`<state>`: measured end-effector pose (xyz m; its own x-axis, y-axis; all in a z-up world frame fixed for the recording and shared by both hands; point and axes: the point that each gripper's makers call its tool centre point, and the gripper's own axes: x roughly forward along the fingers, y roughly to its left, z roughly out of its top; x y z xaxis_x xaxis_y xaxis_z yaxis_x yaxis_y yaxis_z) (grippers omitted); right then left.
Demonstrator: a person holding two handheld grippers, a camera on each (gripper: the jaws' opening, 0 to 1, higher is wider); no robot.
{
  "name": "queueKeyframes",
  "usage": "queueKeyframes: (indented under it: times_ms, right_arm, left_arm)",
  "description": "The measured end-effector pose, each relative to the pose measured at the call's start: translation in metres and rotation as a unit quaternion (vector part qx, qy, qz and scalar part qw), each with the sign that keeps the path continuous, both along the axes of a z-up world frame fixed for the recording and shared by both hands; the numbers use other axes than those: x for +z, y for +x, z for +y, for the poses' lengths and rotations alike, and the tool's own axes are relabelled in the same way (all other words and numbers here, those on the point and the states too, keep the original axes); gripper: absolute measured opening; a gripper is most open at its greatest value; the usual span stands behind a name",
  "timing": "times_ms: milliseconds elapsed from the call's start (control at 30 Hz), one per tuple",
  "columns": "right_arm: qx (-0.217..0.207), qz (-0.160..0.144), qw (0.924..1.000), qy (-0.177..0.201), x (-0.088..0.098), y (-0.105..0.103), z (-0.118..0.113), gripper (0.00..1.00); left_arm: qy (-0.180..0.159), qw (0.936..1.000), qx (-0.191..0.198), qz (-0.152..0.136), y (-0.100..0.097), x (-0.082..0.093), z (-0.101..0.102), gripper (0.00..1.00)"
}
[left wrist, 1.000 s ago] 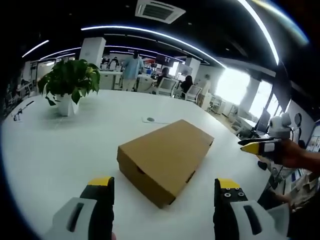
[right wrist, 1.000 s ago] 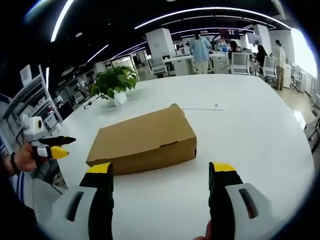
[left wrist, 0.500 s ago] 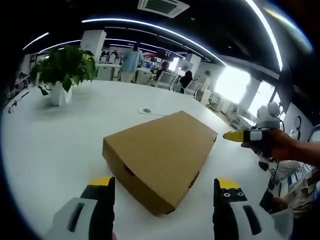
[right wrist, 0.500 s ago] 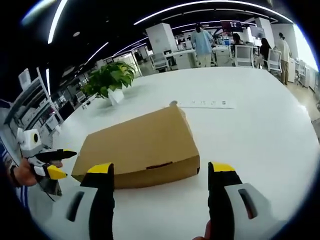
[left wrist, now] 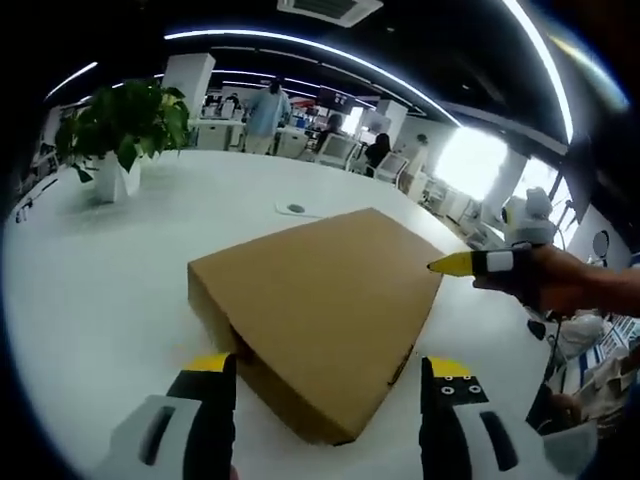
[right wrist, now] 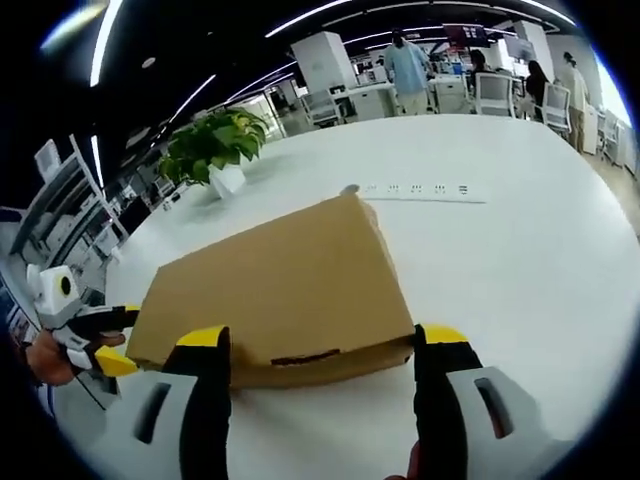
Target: Operate the shoe box by opening the lid, removing the specified soft item, and placing it in the target area until the item is outside and the box remains undamaged.
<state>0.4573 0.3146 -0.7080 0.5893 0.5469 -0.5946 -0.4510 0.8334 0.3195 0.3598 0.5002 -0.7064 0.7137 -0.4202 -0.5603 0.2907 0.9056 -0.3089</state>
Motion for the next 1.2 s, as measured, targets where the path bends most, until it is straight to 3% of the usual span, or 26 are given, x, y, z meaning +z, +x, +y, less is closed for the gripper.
queueKeyframes:
  times_ms: [100, 400, 833, 1200]
  right_arm:
    - [0.006, -0.008, 0.9997, -0.02, -0.004, 0.002, -0.005, 0.65]
    - [-0.005, -0.018, 0.9997, -0.017, -0.001, -0.002, -0.001, 0.64]
    - [0.003, -0.016, 0.9998, -0.008, -0.002, -0.025, 0.03, 0.61]
    - [0.007, -0.007, 0.9999, -0.012, -0.002, -0.059, 0.062, 0.6]
  left_arm:
    - [0.023, 0.9997, 0.004, 0.001, 0.001, -0.004, 0.005, 0.71]
    - [0.022, 0.9998, 0.001, -0.005, -0.001, -0.001, 0.007, 0.67]
    - [0.021, 0.9997, 0.014, -0.007, -0.016, 0.001, 0.043, 0.59]
    - [0.032, 0.9993, 0.017, -0.003, -0.046, 0.002, 0.074, 0.56]
